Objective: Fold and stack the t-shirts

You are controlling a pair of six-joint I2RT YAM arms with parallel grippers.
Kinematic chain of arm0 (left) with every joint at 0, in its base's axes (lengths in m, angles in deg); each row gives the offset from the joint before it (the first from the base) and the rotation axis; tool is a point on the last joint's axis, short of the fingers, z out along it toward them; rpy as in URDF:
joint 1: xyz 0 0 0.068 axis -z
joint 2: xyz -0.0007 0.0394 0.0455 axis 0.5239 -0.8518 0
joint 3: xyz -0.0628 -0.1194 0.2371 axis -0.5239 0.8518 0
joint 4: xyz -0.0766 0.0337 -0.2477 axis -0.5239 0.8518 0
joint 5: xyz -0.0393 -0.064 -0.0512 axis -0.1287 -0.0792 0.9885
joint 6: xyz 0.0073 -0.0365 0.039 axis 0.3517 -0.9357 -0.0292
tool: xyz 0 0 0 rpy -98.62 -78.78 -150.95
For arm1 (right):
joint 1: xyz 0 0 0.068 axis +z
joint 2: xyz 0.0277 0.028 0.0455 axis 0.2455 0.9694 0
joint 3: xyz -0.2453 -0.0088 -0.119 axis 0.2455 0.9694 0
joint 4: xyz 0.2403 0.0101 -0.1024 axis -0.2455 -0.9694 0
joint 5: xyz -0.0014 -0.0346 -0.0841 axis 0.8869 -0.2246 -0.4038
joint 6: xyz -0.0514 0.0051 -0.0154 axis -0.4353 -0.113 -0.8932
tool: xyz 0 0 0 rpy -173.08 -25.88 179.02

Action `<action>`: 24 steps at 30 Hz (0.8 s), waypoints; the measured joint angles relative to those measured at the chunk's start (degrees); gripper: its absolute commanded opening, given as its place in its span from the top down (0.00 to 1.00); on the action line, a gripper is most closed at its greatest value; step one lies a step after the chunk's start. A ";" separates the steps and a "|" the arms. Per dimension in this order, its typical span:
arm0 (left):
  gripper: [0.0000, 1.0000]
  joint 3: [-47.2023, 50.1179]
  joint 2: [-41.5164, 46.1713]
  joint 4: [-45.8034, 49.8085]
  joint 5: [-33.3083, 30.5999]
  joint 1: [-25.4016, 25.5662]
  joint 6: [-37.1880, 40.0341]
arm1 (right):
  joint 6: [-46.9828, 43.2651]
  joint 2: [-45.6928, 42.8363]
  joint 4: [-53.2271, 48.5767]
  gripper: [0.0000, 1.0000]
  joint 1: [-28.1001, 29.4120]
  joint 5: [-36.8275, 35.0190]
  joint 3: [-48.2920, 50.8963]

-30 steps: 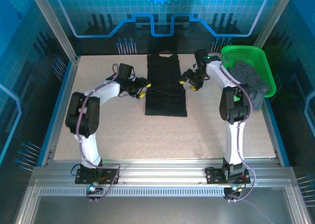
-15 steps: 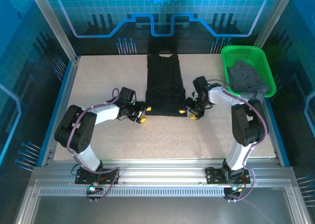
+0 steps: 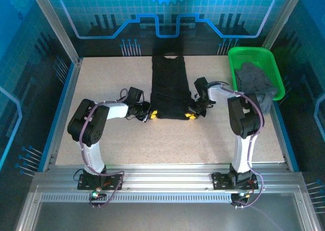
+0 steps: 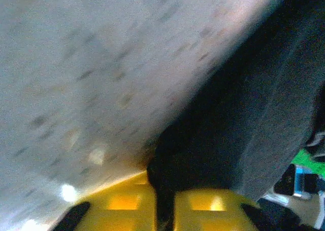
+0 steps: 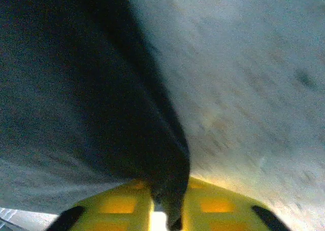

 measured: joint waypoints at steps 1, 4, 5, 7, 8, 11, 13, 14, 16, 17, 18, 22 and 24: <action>1.00 -1.01 -0.39 -0.50 -0.50 -0.13 0.31 | -0.04 0.48 0.24 1.00 0.00 -0.15 -1.40; 1.00 -4.28 -0.24 -0.09 -1.53 -1.16 1.40 | -0.17 0.57 -0.20 1.00 -0.09 -1.20 -6.21; 1.00 -5.51 0.02 0.24 -1.77 -1.53 1.57 | -0.22 0.55 -0.48 1.00 -0.13 -1.40 -8.20; 1.00 -7.63 1.42 0.92 -2.05 -2.23 1.75 | -0.26 0.04 -1.01 1.00 -0.44 -1.57 -11.85; 1.00 -8.57 2.82 1.18 -2.29 -2.60 1.84 | -0.31 -0.44 -1.53 1.00 -0.76 -1.55 -13.77; 1.00 -10.47 7.39 1.62 -2.43 -3.37 2.58 | -0.44 -2.32 -3.17 1.00 -1.64 -1.51 -18.88; 1.00 -10.78 10.58 1.49 -2.34 -3.41 2.62 | -0.42 -4.11 -3.52 1.00 -2.03 -1.27 -20.46; 1.00 -10.56 11.98 1.51 -2.19 -3.41 2.60 | -0.39 -5.29 -3.65 1.00 -2.05 -0.92 -20.37; 1.00 -8.35 14.69 0.61 -1.77 -3.28 2.54 | -0.33 -7.56 -3.30 1.00 -1.99 -0.02 -18.27; 1.00 -6.29 16.06 0.26 -1.62 -3.06 2.54 | -0.11 -8.90 -2.86 1.00 -1.84 0.24 -15.87; 1.00 -4.17 17.18 0.11 -1.46 -2.93 2.54 | 0.07 -10.10 -2.36 1.00 -1.70 0.50 -13.20; 1.00 7.48 19.85 0.72 0.11 -0.63 2.56 | 1.22 -14.25 -0.85 1.00 -0.17 1.42 1.20; 1.00 12.96 20.13 1.55 0.81 1.16 2.56 | 1.77 -15.98 -0.39 1.00 1.01 1.57 8.09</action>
